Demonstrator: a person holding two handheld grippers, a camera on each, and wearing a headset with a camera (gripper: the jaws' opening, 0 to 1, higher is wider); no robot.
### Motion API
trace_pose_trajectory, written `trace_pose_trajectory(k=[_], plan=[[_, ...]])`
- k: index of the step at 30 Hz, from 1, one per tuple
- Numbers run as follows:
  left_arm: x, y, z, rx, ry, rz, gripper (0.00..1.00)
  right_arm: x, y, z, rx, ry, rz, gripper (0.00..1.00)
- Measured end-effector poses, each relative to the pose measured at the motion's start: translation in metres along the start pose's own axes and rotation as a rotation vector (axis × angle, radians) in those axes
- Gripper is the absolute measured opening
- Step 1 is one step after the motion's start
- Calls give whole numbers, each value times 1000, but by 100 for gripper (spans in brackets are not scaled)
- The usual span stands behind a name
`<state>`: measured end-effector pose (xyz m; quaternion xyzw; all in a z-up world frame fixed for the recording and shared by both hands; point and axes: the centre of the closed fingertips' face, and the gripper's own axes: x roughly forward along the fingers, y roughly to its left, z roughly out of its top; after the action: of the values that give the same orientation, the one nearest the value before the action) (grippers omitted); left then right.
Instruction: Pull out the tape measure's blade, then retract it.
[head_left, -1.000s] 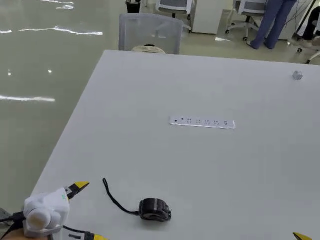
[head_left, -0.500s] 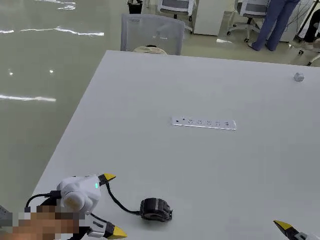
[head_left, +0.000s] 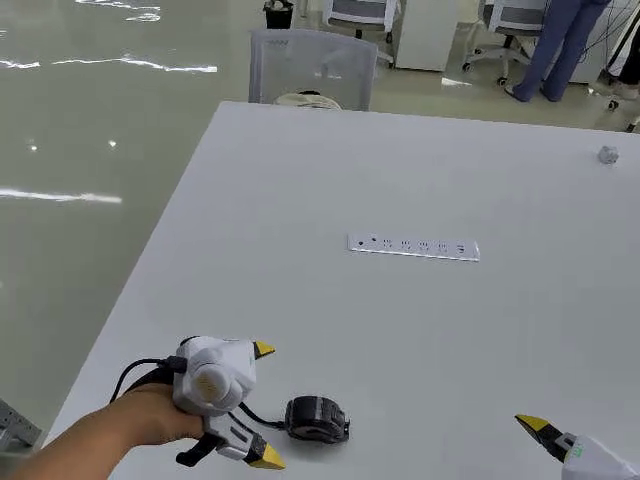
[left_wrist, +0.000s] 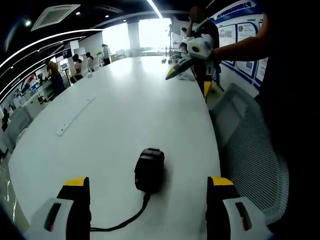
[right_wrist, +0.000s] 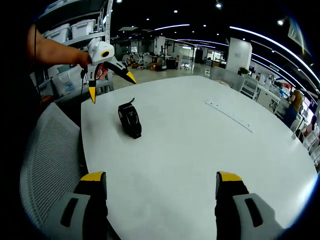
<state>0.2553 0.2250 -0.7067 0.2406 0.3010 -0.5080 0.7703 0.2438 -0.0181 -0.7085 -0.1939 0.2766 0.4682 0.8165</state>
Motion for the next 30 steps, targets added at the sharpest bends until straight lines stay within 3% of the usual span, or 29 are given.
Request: trace_pose_trajectory(k=[6, 11, 18, 22, 25, 30], plan=[[14, -2, 7, 47, 30, -44, 91, 15, 5, 10, -35, 9, 43, 92], [26, -3, 8, 90, 84, -94, 80, 28, 7, 18, -74, 16, 81, 91], [48, -3, 3, 135, 155, -147, 73, 50, 17, 36, -136, 15, 139, 87], [59, -5, 3, 117, 183, -182, 67, 65, 26, 41, -185, 29, 182, 84], [69, -4, -5, 132, 235, -190, 62, 77, 31, 43, -219, 43, 214, 79], [76, -6, -14, 144, 283, -203, 55, 92, 37, 50, -252, 55, 255, 72]])
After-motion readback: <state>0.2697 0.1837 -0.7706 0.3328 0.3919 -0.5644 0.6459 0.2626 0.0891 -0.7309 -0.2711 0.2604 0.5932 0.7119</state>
